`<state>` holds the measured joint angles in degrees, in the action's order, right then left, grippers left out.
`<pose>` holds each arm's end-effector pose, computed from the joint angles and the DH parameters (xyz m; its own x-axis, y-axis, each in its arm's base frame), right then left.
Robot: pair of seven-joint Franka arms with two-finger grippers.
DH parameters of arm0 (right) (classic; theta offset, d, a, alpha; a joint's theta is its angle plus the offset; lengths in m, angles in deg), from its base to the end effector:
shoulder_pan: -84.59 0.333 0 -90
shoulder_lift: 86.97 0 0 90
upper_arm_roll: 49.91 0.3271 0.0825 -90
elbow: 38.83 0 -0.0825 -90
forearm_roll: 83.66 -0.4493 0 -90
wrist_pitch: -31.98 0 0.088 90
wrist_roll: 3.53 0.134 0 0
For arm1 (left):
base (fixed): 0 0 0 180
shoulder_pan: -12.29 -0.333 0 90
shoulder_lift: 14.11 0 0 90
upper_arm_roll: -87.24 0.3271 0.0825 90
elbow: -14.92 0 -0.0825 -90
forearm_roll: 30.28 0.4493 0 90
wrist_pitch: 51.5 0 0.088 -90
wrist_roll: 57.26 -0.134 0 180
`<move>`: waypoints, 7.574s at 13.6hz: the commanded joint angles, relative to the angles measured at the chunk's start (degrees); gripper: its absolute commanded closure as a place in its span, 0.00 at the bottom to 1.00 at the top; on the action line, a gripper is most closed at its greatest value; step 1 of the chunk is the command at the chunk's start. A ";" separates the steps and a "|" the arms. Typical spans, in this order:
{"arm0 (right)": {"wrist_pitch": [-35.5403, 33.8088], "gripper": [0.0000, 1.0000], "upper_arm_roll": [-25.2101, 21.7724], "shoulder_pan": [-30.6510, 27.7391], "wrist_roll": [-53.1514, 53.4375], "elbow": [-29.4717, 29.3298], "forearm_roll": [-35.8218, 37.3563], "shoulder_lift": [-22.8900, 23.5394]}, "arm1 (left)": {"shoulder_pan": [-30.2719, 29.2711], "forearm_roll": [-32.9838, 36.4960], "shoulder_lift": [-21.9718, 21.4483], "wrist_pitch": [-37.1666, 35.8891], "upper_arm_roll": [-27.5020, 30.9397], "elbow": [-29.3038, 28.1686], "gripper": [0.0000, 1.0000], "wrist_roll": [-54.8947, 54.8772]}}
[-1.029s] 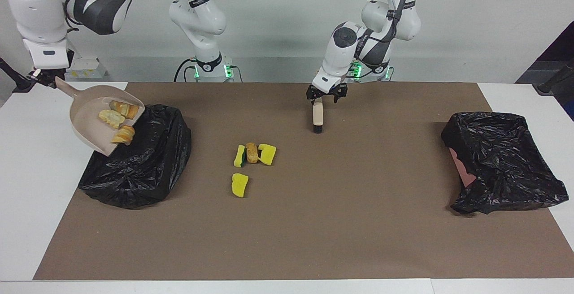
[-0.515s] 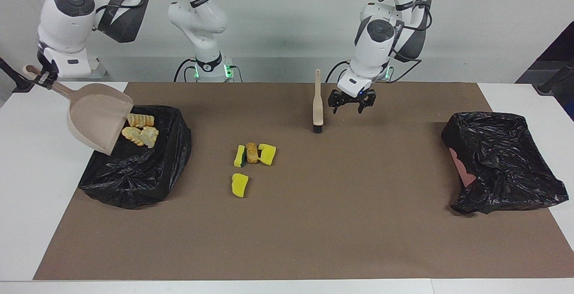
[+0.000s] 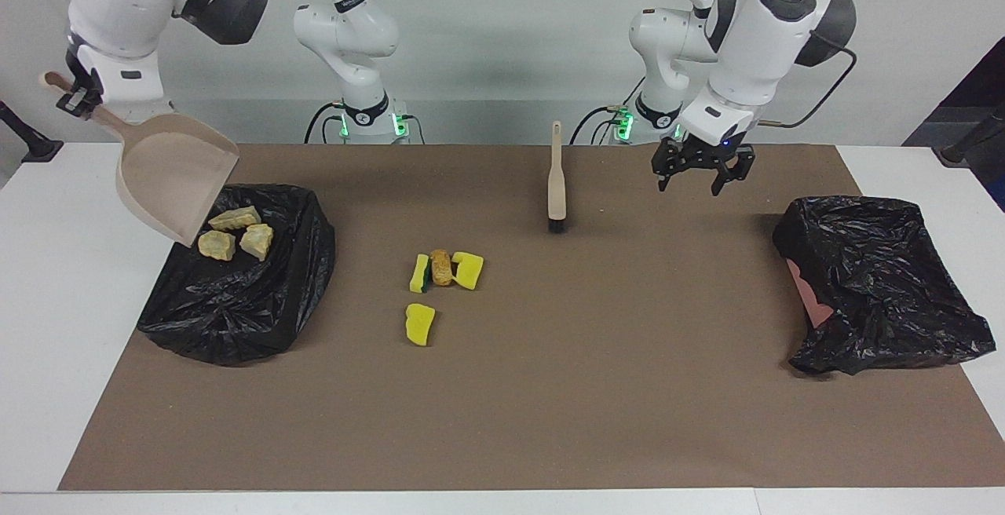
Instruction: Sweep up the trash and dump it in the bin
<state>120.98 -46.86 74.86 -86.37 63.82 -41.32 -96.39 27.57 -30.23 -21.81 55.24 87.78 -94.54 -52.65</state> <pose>0.5468 -0.1538 0.6221 0.1709 0.7109 -0.6822 0.9755 -0.2193 0.0158 0.5744 -0.1508 0.5315 0.9807 -0.1751 0.0865 -0.1764 -0.9843 0.0074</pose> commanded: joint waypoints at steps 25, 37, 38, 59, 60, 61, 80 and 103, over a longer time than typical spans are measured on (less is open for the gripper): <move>28.76 1.00 13.83 32.12 124.04 -20.88 -35.24 41.74 | -9.57 0.74 5.16 -12.70 -0.45 17.18 0.00 -13.40; 33.94 0.90 14.01 35.39 129.86 -25.95 -34.34 48.63 | -9.22 0.83 6.03 -11.21 -0.63 17.18 0.00 -13.40; 34.57 0.86 14.01 35.21 129.69 -24.53 -34.34 47.84 | -8.95 1.00 6.38 -10.77 -0.63 17.27 0.00 -13.40; 33.94 0.00 16.29 40.03 132.05 15.53 -49.17 13.31 | 10.20 1.18 24.39 11.99 -1.33 13.75 0.00 12.62; 33.96 0.00 16.29 42.22 133.28 17.22 -51.46 12.33 | 10.73 1.18 25.28 12.96 -1.33 13.67 0.00 13.58; 34.30 0.00 16.29 44.85 135.64 18.10 -52.44 12.58 | 11.69 1.18 26.07 14.10 -1.33 13.06 0.00 15.41; 47.49 0.90 16.21 53.84 144.10 28.48 -53.59 12.15 | 15.48 1.27 29.06 21.93 -1.24 7.51 1.00 23.87; 15.68 1.00 15.68 32.95 123.28 25.67 -45.00 -0.95 | 2.73 2.06 18.00 13.30 -0.63 -1.78 1.00 -67.19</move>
<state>137.44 -31.67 111.78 39.21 88.61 -89.20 -97.08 29.86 -29.06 0.42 64.81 87.38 -90.32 -117.39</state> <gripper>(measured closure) 0.731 0.687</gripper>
